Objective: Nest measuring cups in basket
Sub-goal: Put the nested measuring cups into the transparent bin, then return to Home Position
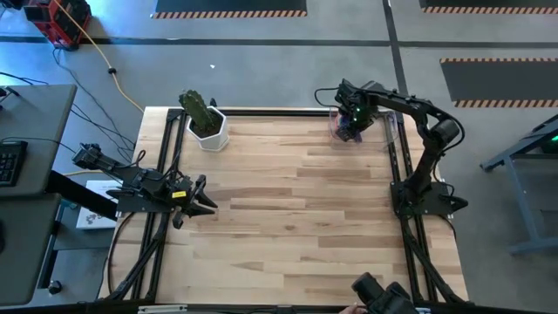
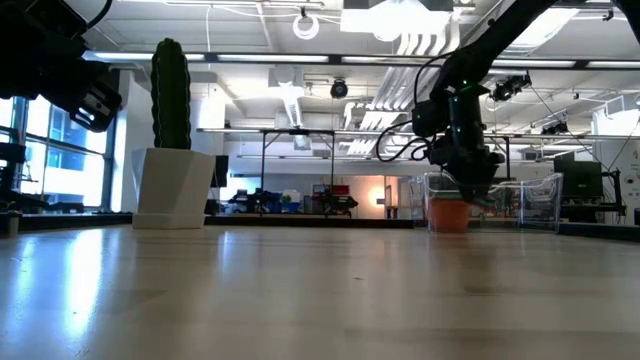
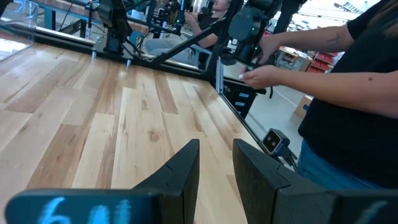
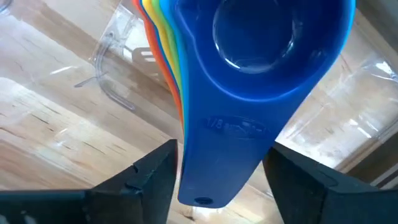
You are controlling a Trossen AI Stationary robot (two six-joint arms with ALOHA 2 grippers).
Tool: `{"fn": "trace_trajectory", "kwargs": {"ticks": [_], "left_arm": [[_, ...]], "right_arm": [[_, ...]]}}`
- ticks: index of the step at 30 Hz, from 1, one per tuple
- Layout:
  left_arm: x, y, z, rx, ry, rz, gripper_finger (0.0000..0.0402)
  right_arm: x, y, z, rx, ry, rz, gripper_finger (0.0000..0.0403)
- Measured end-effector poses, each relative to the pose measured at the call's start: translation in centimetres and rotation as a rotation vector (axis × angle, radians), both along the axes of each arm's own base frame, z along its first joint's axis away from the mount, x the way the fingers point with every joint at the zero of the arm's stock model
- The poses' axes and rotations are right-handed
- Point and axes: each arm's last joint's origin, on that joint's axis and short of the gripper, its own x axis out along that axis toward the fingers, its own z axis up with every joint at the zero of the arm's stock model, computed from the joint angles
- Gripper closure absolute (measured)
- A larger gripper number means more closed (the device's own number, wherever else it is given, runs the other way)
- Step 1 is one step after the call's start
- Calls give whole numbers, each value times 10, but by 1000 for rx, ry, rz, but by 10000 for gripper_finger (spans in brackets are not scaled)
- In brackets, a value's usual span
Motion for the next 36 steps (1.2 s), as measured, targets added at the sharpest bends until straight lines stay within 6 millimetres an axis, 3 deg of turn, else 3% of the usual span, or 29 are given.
{"fn": "trace_trajectory", "kwargs": {"ticks": [8,15,20,29,32,36], "left_arm": [[0,0,0,0,0,0,314],[0,0,0,0,0,0,314],[0,0,0,0,0,0,314],[0,0,0,0,0,0,314],[0,0,0,0,0,0,314],[0,0,0,0,0,0,314]], "right_arm": [[-1,0,12,-31,-6,-25,122],[-7,15,52,-83,-147,-82,121],[-2,46,91,-167,-307,-109,121],[18,122,143,-582,-393,-27,121],[21,143,142,-646,-481,-3,121],[11,165,115,-647,-659,50,121]]}}
